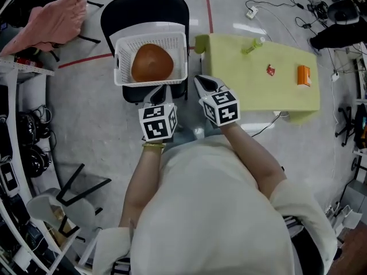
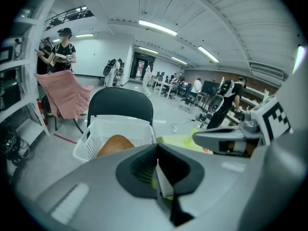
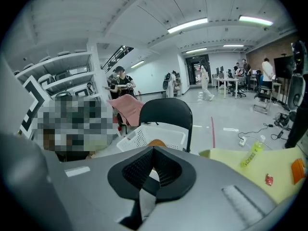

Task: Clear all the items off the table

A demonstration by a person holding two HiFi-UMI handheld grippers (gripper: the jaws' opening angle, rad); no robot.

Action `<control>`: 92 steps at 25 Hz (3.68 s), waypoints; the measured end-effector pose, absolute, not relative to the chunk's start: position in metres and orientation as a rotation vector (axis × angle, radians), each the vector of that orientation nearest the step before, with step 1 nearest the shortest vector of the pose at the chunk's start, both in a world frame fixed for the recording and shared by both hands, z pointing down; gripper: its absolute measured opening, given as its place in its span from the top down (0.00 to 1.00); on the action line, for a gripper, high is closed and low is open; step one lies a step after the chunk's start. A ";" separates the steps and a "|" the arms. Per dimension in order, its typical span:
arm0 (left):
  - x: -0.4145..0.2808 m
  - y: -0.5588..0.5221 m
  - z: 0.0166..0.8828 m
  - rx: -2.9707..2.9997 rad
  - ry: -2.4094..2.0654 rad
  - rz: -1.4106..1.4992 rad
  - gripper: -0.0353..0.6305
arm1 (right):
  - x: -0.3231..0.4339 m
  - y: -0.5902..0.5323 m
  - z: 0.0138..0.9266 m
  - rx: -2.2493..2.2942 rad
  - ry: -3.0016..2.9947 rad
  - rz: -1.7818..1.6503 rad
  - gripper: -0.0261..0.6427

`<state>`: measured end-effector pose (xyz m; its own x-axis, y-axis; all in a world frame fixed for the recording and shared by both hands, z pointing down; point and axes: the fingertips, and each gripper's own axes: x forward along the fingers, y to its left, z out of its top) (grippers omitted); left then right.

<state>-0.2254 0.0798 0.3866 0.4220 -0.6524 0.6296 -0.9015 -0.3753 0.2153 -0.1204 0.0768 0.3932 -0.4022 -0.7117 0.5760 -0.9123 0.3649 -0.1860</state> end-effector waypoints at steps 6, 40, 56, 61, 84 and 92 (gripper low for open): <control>-0.175 0.074 0.389 2.154 -1.285 0.632 0.93 | -0.061 0.080 0.396 1.456 -2.199 0.716 0.96; 0.106 -0.017 0.495 2.189 -1.154 0.642 0.93 | 0.255 -0.010 0.533 1.625 -1.990 0.769 0.96; 0.154 -0.043 0.582 2.123 -1.145 0.715 0.93 | 0.313 -0.050 0.654 1.507 -1.960 0.850 0.67; 0.160 -0.049 0.601 2.094 -1.142 0.737 0.93 | 0.316 -0.065 0.680 1.471 -1.970 0.851 0.59; 0.165 -0.055 0.643 2.028 -1.129 0.771 0.93 | 0.302 -0.118 0.721 1.346 -2.070 0.670 0.49; 0.160 -0.049 0.641 2.004 -1.137 0.753 0.93 | 0.303 -0.116 0.722 1.333 -2.029 0.650 0.54</control>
<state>0.1596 -0.0495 0.6405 0.4453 -0.4756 0.7587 -0.8840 -0.3680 0.2882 0.3030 -0.1159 0.7219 -0.2998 -0.6225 0.7229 -0.9267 0.3699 -0.0658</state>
